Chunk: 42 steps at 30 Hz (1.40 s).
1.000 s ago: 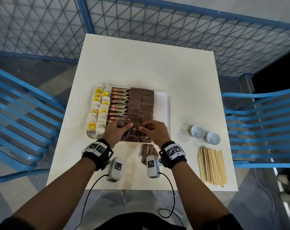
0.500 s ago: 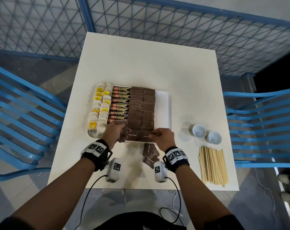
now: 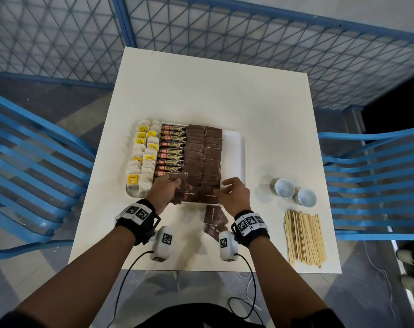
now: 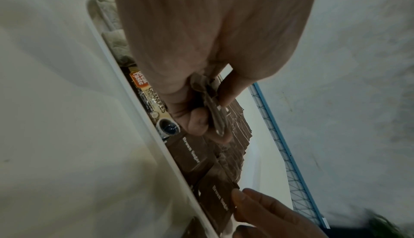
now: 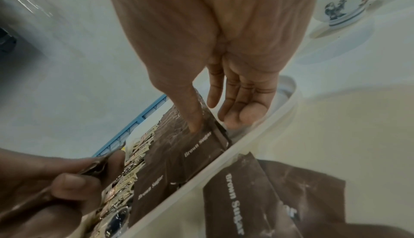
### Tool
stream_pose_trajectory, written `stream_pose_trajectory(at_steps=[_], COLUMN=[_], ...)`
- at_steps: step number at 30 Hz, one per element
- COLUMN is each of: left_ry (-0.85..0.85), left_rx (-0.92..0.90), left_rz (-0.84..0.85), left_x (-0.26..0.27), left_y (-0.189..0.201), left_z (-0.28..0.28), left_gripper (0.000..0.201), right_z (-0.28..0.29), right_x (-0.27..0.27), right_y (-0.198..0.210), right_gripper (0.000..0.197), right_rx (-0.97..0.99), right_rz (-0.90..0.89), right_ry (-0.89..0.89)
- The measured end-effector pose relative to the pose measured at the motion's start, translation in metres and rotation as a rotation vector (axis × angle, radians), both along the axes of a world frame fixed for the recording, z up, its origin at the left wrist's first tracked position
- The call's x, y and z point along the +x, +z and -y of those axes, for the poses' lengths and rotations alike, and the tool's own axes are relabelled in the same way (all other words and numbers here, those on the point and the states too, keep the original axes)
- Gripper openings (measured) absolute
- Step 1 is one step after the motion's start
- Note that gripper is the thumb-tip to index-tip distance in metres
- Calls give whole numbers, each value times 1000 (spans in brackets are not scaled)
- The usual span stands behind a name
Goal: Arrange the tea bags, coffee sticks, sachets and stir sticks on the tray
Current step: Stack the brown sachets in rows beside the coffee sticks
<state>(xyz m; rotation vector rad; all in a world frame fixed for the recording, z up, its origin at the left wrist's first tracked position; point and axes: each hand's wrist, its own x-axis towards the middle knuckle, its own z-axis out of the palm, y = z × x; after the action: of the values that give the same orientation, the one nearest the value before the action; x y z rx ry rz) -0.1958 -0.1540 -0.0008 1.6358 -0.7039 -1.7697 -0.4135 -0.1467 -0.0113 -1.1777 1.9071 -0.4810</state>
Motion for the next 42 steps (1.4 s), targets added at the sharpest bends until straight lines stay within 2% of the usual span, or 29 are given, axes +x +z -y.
stream_pose_trajectory(at_steps=[5,7,10,13,16,19,25,33,35,39,42], left_ry=[-65,-92,-162,-230,-213,-137,-163,-165,-151,-170,-104], left_rx=[-87,-109,-139,-163,-169,-150,-157,-167,-165,-169,-110], left_rz=[17,40,61,41,39,33,73,100,101,141,204], left_x=[2,2,1,3,7,10,11,17,19,22,24], left_y=[0,-2,-2,2,-1,-7,-7,-3,-4,-1,-3], left_z=[-5,-5,-5,-7,-7,-5,-5,-6,-3,-2,0], left_gripper=[14,13,15,17,18,12,9,25,24,21,13], right_z=[3,8,18,26,27,26,24,25,23,20,20], right_x=[11,22,38,43,41,41,45,48,48,48,48], right_y=[7,14,23,24,18,11,17,17,17,13,13], right_gripper=[15,13,22,19,8,9,5,8,6,18,16], right_rx=[-111,-151,-136,-124,-167,-175,-170,-222,-205,-70,-66], right_rz=[19,61,137,132,119,123,150,115,104,127,85], right_ry=[-1,89,224,334,269,187,260,132,115,176,128])
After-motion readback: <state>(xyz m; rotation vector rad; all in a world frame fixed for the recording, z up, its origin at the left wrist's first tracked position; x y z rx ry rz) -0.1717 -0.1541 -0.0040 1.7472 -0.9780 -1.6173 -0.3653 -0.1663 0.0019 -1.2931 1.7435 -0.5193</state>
